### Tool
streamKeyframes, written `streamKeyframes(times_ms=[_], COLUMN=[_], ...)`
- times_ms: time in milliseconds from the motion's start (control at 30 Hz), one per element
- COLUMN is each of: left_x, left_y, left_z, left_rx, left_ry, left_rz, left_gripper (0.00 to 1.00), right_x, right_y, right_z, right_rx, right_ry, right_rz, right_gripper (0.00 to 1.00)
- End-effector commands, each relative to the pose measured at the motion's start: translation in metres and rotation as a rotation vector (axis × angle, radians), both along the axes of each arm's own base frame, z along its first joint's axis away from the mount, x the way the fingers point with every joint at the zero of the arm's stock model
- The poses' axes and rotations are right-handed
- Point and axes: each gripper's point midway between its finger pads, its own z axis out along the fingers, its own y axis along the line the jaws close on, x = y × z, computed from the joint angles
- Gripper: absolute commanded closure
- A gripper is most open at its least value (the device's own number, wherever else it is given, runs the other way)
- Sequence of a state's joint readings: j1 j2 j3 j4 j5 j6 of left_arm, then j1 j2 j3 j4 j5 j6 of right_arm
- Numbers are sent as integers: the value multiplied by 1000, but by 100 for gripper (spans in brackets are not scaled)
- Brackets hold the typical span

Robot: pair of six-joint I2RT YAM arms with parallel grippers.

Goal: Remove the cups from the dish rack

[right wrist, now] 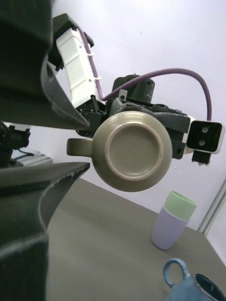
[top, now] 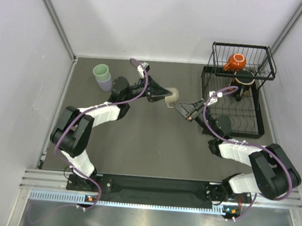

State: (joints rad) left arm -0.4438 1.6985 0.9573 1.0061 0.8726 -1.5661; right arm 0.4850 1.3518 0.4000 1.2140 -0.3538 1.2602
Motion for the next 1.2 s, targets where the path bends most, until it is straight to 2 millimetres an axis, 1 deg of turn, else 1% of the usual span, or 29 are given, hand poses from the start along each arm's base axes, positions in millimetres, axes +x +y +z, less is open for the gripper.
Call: streamKeyframes(times_ms=[0,33,67,100,167,200,233,267,300,333,367,400,433,467,500,533,567,600,633,667,733,767,833,867,900,933,967,1067,1167], left_x=[-4,-5,-6,-3,6,12,20,24,42,43,47,64,67,70,81,83,86,89,93,90,91,91,92,91,93,88,89,88,85], left_y=[1,2,2,3,9,11,18,25,33,48,59,75,86,106,123,142,153,162,181,190,212,213,212,209,208,210,217,222,217], left_z=[16,15,15,9,10,-2,-11,-15,-15,-45,-53,-57,-63,-77,-79,-89,-96,-100,-111,-127,-145,-158,-169,-181,-185,-193,-200,-204,-210], left_rx=[-30,-27,-18,12,70,140,195,267,334,469,572,672,732,818,879,956,1008,1059,1159,1235,1357,1384,1393,1403,1415,1449,1500,1561,1555], left_ry=[-90,-93,-105,-71,-121,-50,-27,-108,-121,-9,-93,-94,-96,-83,-79,-67,-60,-57,-31,-12,27,51,67,87,91,118,138,133,147], left_rz=[-11,-19,-25,-27,8,25,60,100,191,217,246,346,369,390,456,479,504,529,589,568,609,590,570,545,542,525,545,562,533], left_gripper=[100,100,100,100,100,100,100,100,100,100,100,100,100,100,100,100,100,100,100,100,100,100,100,100,100,100,100,100,98], right_x=[-8,-5,-4,-5,-3,-4,-4,-1,-3,-3,-3,-3,-3,-3,-4,-4,-3,-4,-4,-4,-7,-8,-11,-11,-10,-10,-9,-10,-10], right_y=[-2,-1,-1,-2,-3,-6,-7,-7,-11,-13,-15,-19,-21,-24,-30,-35,-35,-41,-44,-46,-51,-51,-51,-52,-53,-53,-53,-55,-60], right_z=[46,40,38,41,33,38,37,28,36,37,40,39,38,44,51,53,50,56,52,55,61,63,68,69,69,69,68,67,64], right_rx=[76,49,34,27,-25,-35,-67,-105,-110,-136,-151,-179,-214,-230,-237,-267,-285,-285,-316,-324,-344,-351,-371,-381,-392,-405,-423,-449,-457], right_ry=[-162,-147,-146,-155,-142,-153,-171,-135,-153,-170,-177,-162,-168,-175,-189,-192,-186,-194,-191,-201,-232,-243,-278,-279,-277,-281,-273,-277,-273], right_rz=[-12,-18,-22,-30,-50,-64,-78,-84,-104,-118,-130,-148,-162,-178,-207,-237,-237,-264,-278,-288,-305,-305,-303,-305,-309,-310,-307,-312,-335], right_gripper=[62,51,41,29,16,7,3,0,0,0,0,0,0,0,0,0,0,0,0,0,0,0,0,0,0,0,0,0,0])
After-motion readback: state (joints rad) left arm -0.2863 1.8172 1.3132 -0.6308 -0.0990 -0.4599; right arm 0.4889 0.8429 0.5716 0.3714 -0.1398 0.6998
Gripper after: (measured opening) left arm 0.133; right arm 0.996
